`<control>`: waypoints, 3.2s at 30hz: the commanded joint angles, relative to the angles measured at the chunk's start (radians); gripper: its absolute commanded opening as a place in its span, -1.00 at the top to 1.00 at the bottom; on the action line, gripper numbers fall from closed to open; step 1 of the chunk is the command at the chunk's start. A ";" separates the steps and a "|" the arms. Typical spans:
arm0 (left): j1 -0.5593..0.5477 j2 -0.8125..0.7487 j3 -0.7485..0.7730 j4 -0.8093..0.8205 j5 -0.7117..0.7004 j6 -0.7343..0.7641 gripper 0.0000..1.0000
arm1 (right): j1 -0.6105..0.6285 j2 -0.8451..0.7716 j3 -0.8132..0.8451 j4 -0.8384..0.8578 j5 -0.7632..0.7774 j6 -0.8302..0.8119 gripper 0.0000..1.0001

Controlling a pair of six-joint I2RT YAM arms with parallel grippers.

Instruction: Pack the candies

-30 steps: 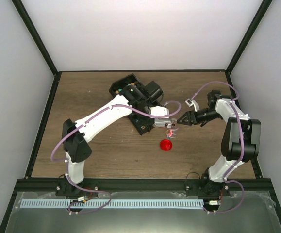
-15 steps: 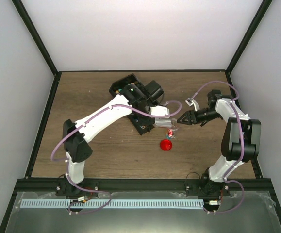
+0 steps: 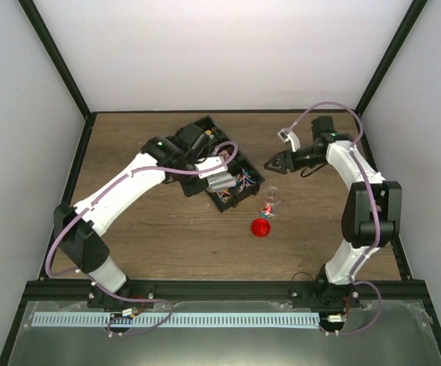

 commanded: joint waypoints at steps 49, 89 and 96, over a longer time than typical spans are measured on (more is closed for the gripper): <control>-0.104 0.584 0.404 -0.210 -0.355 -0.156 0.92 | 0.157 0.275 0.107 0.180 0.012 0.242 0.79; 0.053 0.162 -0.422 0.805 0.135 -0.234 0.92 | 0.157 0.290 0.109 0.175 0.052 0.238 0.95; 0.085 0.094 -0.558 0.989 0.208 -0.257 0.92 | 0.157 0.298 0.128 0.165 0.048 0.240 0.94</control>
